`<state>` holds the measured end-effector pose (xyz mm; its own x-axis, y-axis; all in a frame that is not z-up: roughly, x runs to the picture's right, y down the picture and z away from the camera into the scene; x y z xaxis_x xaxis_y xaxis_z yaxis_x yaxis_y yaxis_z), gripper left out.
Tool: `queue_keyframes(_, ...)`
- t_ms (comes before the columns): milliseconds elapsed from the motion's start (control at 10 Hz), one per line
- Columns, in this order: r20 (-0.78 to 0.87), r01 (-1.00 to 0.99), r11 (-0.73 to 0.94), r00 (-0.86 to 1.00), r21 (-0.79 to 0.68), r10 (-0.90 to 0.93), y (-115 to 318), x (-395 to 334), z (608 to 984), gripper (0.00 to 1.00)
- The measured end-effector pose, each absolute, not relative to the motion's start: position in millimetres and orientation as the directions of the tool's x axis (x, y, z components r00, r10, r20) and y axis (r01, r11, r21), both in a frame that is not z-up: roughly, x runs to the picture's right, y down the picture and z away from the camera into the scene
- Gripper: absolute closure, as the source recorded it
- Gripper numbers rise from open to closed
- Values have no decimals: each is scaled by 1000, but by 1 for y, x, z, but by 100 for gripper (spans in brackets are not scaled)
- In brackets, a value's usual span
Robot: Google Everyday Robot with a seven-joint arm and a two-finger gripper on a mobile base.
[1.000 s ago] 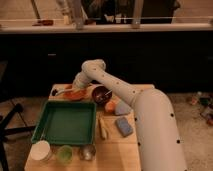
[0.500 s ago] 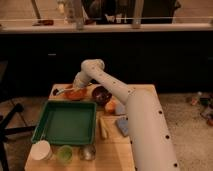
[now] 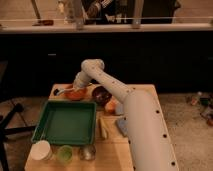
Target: Place brush in red bowl
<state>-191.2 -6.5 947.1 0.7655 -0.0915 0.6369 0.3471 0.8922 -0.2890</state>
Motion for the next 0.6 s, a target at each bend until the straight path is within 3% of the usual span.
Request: queue_keyframes(600, 637, 348, 891, 765, -290, -92, -5, -192, 948, 27)
